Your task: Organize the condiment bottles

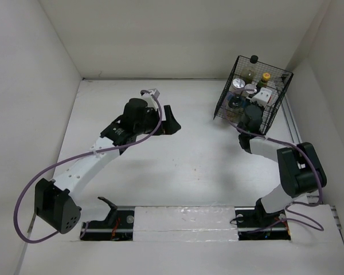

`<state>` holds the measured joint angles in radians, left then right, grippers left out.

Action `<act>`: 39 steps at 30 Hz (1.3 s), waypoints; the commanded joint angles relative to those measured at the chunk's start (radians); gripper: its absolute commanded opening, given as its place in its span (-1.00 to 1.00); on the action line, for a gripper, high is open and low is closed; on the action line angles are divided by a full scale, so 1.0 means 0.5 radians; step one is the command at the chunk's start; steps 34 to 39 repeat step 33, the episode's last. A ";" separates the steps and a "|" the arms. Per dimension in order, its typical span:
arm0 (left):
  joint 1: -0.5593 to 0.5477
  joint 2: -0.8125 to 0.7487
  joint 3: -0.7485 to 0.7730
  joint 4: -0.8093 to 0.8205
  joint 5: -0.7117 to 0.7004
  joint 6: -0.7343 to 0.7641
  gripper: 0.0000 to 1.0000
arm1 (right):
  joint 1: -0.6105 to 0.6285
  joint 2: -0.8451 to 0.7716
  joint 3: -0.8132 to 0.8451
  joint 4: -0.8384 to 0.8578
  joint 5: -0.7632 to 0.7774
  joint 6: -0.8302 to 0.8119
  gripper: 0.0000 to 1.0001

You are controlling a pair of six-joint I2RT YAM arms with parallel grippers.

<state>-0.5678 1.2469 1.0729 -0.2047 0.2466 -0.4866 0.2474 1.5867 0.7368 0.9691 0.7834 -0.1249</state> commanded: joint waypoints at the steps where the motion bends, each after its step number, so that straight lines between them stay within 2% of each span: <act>1: -0.003 -0.070 -0.004 0.072 -0.061 0.022 1.00 | -0.010 -0.148 0.091 -0.321 0.022 0.296 -0.85; 5: -0.003 -0.091 -0.004 0.090 -0.061 0.022 1.00 | -0.154 -0.191 0.241 -0.830 -0.216 0.599 -0.44; 10: -0.003 -0.110 -0.004 0.090 -0.109 0.004 1.00 | -0.283 -0.241 0.223 -0.993 -0.410 0.725 -0.07; 11: -0.003 -0.110 0.014 0.090 -0.128 0.004 1.00 | -0.283 -0.265 0.241 -1.039 -0.453 0.747 0.08; 13: -0.003 -0.110 0.035 0.090 -0.159 0.004 1.00 | -0.311 -0.289 0.272 -1.189 -0.517 0.747 0.24; 14: -0.003 -0.110 0.036 0.090 -0.159 0.004 1.00 | -0.332 -0.308 0.299 -1.232 -0.542 0.747 0.50; 16: -0.003 -0.110 0.112 0.072 -0.202 -0.039 1.00 | -0.332 -0.388 0.351 -1.342 -0.612 0.747 0.80; 17: -0.003 -0.110 0.137 0.038 -0.202 -0.039 1.00 | -0.332 -0.418 0.391 -1.486 -0.646 0.765 0.95; 18: -0.003 -0.110 0.161 -0.001 -0.202 -0.070 1.00 | -0.332 -0.485 0.480 -1.566 -0.683 0.765 1.00; 25: -0.003 -0.159 0.333 -0.060 -0.266 -0.214 1.00 | -0.277 -0.887 0.750 -2.076 -1.002 0.811 1.00; 30: -0.003 -0.180 0.379 -0.002 -0.294 -0.214 1.00 | -0.069 -1.209 0.610 -2.141 -1.260 0.928 1.00; 32: -0.003 -0.162 0.410 -0.002 -0.294 -0.236 1.00 | 0.100 -1.347 0.548 -2.217 -1.300 0.946 1.00; 33: -0.003 -0.162 0.434 -0.002 -0.294 -0.236 1.00 | 0.164 -1.384 0.524 -2.290 -1.300 0.946 1.00; 39: -0.003 -0.162 0.434 -0.002 -0.294 -0.236 1.00 | 0.164 -1.384 0.524 -2.290 -1.300 0.946 1.00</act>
